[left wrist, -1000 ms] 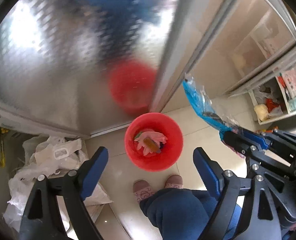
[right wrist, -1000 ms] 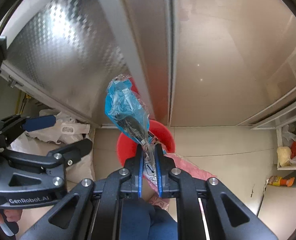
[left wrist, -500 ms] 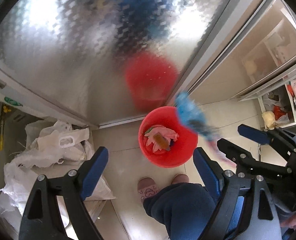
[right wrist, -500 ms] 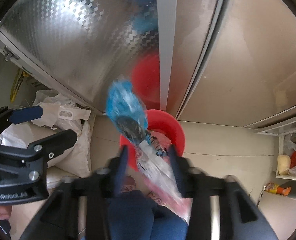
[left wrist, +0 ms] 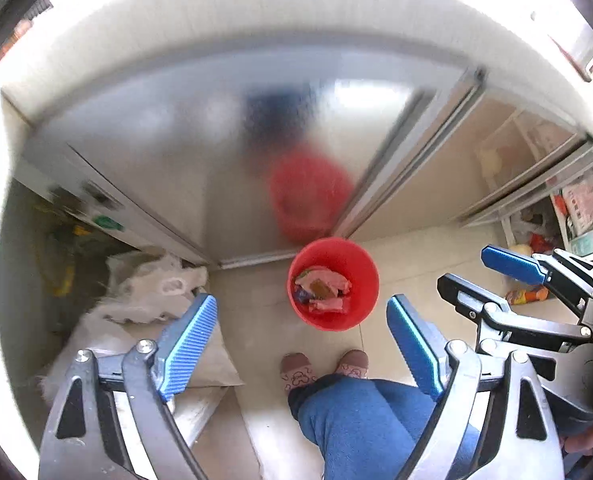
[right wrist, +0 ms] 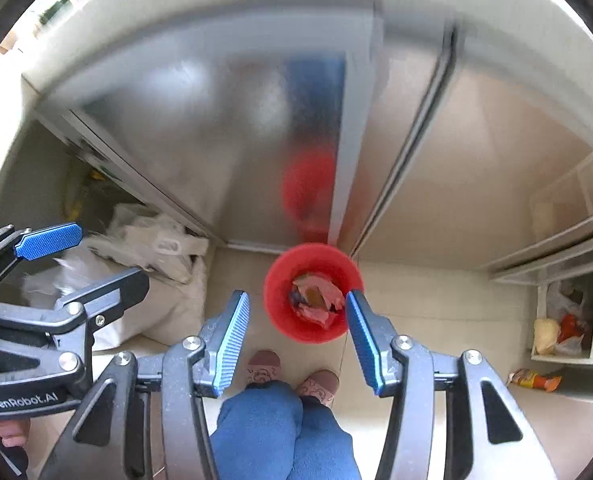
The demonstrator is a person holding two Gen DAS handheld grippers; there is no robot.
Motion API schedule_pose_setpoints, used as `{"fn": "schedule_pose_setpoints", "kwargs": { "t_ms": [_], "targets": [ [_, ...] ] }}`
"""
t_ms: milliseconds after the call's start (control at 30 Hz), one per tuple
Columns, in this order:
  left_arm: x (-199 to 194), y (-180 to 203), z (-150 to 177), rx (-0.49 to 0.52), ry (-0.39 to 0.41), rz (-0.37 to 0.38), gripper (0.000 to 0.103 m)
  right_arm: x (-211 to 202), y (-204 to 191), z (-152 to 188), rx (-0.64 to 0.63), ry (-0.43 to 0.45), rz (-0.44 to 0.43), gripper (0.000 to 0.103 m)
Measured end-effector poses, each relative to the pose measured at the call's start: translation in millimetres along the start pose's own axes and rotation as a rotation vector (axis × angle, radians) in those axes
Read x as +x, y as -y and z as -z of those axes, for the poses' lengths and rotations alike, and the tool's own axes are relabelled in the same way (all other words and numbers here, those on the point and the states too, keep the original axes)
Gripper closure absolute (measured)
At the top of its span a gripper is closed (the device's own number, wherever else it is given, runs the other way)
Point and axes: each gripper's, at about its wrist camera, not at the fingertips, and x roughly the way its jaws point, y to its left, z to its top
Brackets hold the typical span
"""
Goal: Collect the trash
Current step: 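Raise both tools back over the counter toward the white wipe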
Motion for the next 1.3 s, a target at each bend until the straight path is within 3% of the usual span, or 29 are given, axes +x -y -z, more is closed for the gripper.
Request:
{"fn": "schedule_pose_setpoints", "kwargs": {
  "t_ms": [267,533,733,967,1300],
  "targets": [
    [-105,-2,-33,-0.02,0.098,-0.068,0.016,-83,-12,-40,-0.052,0.082,-0.028,0.055],
    [-162,-23,-60,-0.104,0.173,-0.116,0.013,-122,-29,-86,-0.162,0.161,-0.043,0.053],
    [-179,-64,-90,-0.177,0.199,-0.147,0.009,-123,-56,-128,-0.235,0.187,-0.062,0.052],
    [-178,-142,-138,-0.28,0.199,-0.176,0.004,-118,-88,-203,-0.294,0.191,-0.102,0.044],
    [-177,-251,-209,-0.372,0.189,-0.212,0.004,-96,-171,-310,-0.407,0.19,-0.136,0.044]
  ]
}}
